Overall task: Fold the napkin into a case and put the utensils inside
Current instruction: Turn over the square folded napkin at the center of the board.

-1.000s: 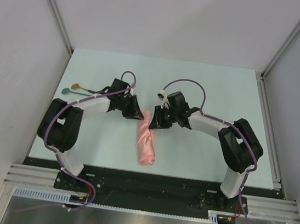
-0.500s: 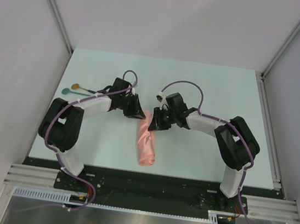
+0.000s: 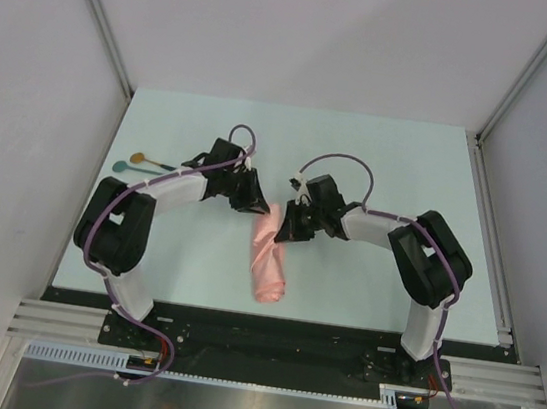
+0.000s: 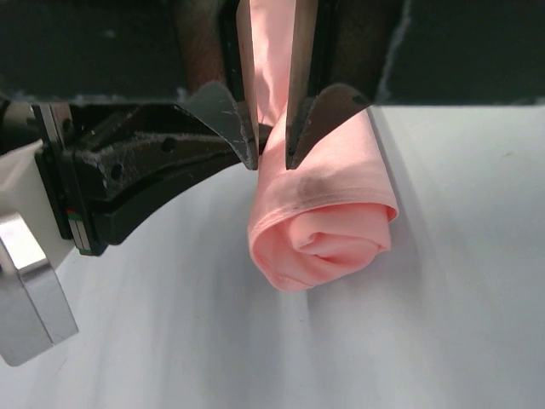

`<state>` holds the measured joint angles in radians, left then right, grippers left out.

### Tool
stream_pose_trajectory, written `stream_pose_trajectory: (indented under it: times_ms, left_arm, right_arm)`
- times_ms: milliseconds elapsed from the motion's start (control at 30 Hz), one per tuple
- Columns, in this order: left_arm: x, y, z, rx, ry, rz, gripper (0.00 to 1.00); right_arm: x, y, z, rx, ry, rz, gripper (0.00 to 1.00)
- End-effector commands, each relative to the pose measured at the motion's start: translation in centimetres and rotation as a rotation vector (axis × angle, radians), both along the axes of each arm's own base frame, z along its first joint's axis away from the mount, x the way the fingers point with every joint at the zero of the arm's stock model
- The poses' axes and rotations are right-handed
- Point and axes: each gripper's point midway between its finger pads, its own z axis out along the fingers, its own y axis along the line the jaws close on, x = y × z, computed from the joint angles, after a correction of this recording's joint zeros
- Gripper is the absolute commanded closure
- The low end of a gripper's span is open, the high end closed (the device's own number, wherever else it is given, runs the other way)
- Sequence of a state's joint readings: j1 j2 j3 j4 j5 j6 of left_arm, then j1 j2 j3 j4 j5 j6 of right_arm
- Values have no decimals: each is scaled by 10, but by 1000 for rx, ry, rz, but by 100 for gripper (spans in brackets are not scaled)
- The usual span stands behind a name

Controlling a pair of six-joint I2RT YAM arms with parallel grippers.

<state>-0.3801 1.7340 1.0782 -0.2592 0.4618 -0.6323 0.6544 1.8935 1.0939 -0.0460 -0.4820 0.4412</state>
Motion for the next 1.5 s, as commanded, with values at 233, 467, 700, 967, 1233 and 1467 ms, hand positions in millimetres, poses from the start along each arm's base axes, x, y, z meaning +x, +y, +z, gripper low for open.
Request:
stream_pose_trajectory:
  times_ms: [233,467,700,967,1233,1467]
  left_arm:
    - [14,-26,13,-1,-15,-27,76]
    - [21,-45,5,-13,10,-60,76]
    - [30,-48,-14,29,37,-59,76]
    - [29,-45,-29,52,58,-55,77]
    - [30,-43,-37,73,69,-50,77]
    - [33,-39,-46,106,75,-37,79]
  right_arm:
    - [21,-22,9,30,-76,-93,100]
    - [21,-27,4,44,-62,-100,98]
    - [8,-35,13,30,-46,-110,68]
    - [-54,-29,17,94,24,-35,64]
    - [-101,-13,3,105,80,-8,65]
    - [-103,-12,-5,104,58,-53,66]
